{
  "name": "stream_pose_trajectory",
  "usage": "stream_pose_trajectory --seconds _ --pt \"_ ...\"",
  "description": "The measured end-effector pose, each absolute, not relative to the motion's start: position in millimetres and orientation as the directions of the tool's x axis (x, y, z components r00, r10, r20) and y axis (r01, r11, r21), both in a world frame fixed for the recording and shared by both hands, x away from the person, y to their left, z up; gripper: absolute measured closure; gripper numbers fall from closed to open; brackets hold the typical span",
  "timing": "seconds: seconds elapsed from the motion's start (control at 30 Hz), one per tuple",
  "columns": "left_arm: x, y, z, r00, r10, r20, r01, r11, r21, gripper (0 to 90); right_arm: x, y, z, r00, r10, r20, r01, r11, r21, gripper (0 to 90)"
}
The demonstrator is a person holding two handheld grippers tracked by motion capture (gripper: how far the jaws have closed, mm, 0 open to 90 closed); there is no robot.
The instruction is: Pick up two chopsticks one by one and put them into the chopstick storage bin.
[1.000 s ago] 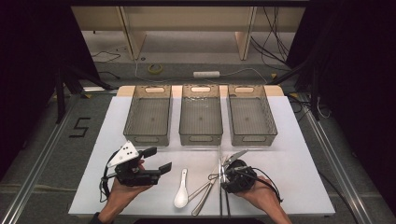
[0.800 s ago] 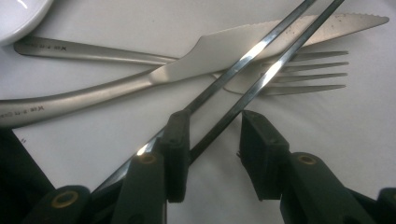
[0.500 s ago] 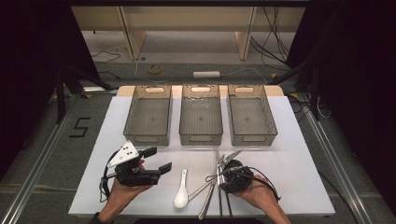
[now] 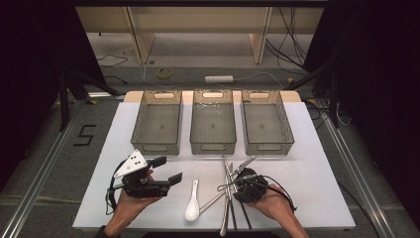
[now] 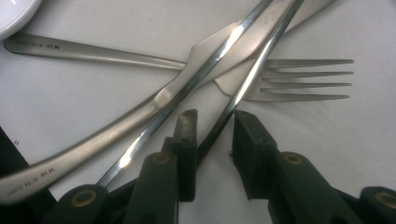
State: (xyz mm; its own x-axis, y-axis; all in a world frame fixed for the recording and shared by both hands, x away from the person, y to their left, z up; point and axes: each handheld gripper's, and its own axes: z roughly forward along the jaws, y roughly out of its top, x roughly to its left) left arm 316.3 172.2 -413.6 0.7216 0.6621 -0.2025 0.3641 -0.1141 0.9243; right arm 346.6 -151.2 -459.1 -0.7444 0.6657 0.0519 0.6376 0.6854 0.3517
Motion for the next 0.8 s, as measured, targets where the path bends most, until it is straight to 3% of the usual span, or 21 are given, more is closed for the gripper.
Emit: stream_pose_trajectory --seconds 0.8 --pt "316.2 172.7 -413.0 0.721 0.662 -0.204 0.364 -0.111 0.925 17.4 350.6 -157.2 -457.8 -0.72 0.693 0.011 0.651 0.671 0.355 85.9"
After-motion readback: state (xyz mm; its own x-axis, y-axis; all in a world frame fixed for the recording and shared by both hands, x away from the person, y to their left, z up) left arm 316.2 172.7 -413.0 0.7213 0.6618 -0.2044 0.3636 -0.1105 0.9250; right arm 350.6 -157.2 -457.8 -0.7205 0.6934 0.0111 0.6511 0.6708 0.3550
